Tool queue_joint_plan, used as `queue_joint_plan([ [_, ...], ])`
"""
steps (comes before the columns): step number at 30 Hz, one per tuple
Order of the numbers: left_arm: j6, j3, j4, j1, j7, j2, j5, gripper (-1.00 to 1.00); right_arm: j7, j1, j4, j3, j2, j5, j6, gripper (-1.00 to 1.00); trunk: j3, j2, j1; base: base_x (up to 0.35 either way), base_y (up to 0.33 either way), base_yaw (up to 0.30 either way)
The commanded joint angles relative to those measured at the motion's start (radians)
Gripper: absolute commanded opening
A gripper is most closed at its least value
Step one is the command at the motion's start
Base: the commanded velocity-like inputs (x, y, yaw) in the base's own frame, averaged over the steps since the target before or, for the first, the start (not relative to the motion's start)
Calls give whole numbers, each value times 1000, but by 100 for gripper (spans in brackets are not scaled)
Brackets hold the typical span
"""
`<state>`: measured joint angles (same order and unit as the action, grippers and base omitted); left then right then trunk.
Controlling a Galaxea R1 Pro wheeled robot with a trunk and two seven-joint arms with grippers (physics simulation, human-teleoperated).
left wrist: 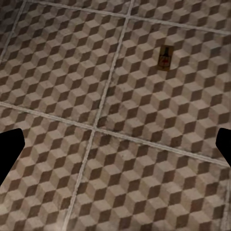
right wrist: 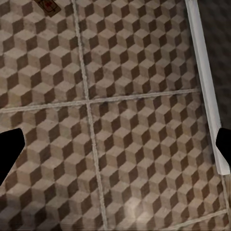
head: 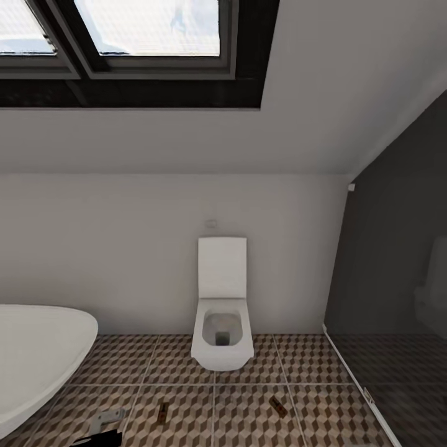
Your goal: Take the four mousetraps from the cabinet in the bathroom and place them on the bathroom floor. Make sure all four end up on the same floor surface, and ensure that at least two of them are either under or directly next to the same bathroom sink.
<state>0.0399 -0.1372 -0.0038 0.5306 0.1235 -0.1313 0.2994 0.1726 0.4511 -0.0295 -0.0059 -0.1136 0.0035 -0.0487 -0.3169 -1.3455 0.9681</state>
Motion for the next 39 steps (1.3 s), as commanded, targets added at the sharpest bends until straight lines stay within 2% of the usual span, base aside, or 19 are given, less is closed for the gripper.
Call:
queue_joint_plan([
  [1,3,-9,1,0,2,1,9,100,2,-5,-3,0,0,1,-5,100,2,7,-4,0,0,0],
  [8,5,-8,1,-15,2,4,10,100,2,-41,-3,-1,2,1,-7,100,24,56,-31,0,0,0],
  [18,7,-8,1,-84,-1,11,29,100,2,-57,-4,-2,4,1,-11,100,55,126,-69,0,0,0],
  [30,9,-8,1,-180,-5,37,55,100,1,-168,-4,-3,11,-1,-35,100,93,210,-115,0,0,0],
  [39,10,-8,1,-241,-6,66,58,100,-2,-239,-4,-3,17,-4,-41,100,93,210,-115,0,0,0],
])
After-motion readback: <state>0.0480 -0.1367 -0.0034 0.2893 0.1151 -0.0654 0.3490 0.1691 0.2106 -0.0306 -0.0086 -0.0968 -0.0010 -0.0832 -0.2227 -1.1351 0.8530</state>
